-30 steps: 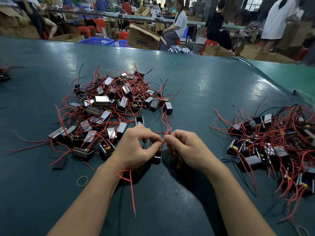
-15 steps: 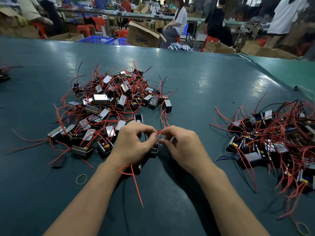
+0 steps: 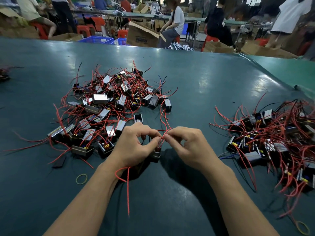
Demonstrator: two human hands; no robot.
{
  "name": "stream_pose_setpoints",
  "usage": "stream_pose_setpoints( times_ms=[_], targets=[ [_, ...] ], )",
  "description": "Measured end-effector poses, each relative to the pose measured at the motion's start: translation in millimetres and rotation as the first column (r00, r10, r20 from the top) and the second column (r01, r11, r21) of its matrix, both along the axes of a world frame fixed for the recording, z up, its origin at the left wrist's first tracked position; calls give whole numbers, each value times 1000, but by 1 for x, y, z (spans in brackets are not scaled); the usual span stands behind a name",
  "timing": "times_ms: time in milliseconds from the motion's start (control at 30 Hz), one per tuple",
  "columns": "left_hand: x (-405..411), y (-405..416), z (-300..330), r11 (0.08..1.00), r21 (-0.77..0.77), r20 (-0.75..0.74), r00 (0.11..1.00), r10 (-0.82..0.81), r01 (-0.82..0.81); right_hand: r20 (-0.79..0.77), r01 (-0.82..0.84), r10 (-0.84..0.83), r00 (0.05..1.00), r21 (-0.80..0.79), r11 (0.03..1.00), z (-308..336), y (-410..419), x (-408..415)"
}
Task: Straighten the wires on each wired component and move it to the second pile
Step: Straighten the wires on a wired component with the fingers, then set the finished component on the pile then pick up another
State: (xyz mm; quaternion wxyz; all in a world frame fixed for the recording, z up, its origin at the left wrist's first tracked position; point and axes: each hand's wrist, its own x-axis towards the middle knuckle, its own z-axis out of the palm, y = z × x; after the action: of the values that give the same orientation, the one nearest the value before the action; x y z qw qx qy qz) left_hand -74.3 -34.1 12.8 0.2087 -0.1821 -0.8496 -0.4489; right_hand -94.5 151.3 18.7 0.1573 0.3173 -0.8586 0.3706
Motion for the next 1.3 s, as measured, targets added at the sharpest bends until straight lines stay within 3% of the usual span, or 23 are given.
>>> stream_pose_setpoints(
  times_ms=[67,100,167,200,267,333,367,467,533,633,700,767,833,900,967,1033,1100,1167,1233,1300],
  targets=[
    [0,2,0,1000,2,-24,1000,-13,13,247,116,-84,965,-118,986,3,-7,4],
    [0,3,0,1000,4,-39,999,-12,12,433,201,-91,897,-215,956,6,-12,7],
    [2,5,0,1000,-1,-94,996,1,-1,779,405,67,624,-395,825,10,-20,9],
    [2,7,0,1000,-12,-133,991,11,-13,865,490,214,454,-443,751,13,-23,9],
    [2,11,1,998,-38,-210,977,36,-44,844,624,499,197,-501,600,16,-23,7],
    [1,17,1,995,-61,-268,961,59,-78,763,688,630,141,-533,492,19,-23,5],
    [0,18,0,993,-70,-289,955,71,-95,777,683,603,183,-542,490,19,-23,4],
    [-2,20,-2,992,-37,-265,959,104,-118,837,592,315,447,-541,598,14,-25,5],
    [-1,20,-1,990,77,-164,978,126,-115,807,537,175,564,-519,664,12,-26,7],
    [-4,13,2,921,323,-31,971,238,-215,757,521,53,652,-498,693,10,-21,5],
    [-9,5,3,845,420,15,933,359,-332,605,534,-218,766,-409,740,9,-15,4],
    [-11,-1,3,787,474,31,902,432,-393,269,522,-450,852,-352,777,8,-14,8],
    [-10,-3,3,761,501,25,886,463,-412,-55,345,-385,921,-340,875,11,-24,21],
    [-11,-2,3,743,532,13,881,472,-406,-277,59,-111,954,-191,980,8,-40,35],
    [-12,-4,3,701,598,18,881,472,-388,-239,-192,180,954,-26,981,4,-53,44],
    [-15,-8,5,620,697,38,882,470,-360,-8,-266,268,963,100,959,2,-58,47],
    [-17,-11,7,525,785,48,878,477,-329,134,-181,151,979,257,949,-1,-57,43],
    [-18,-12,8,491,811,43,869,494,-319,125,-6,-40,991,346,938,-2,-52,37],
    [-17,-10,8,509,798,32,867,497,-321,85,228,-278,957,376,898,2,-36,26],
    [-15,-8,7,559,761,17,871,491,-330,50,442,-511,858,433,786,4,-6,11]
  ],
)
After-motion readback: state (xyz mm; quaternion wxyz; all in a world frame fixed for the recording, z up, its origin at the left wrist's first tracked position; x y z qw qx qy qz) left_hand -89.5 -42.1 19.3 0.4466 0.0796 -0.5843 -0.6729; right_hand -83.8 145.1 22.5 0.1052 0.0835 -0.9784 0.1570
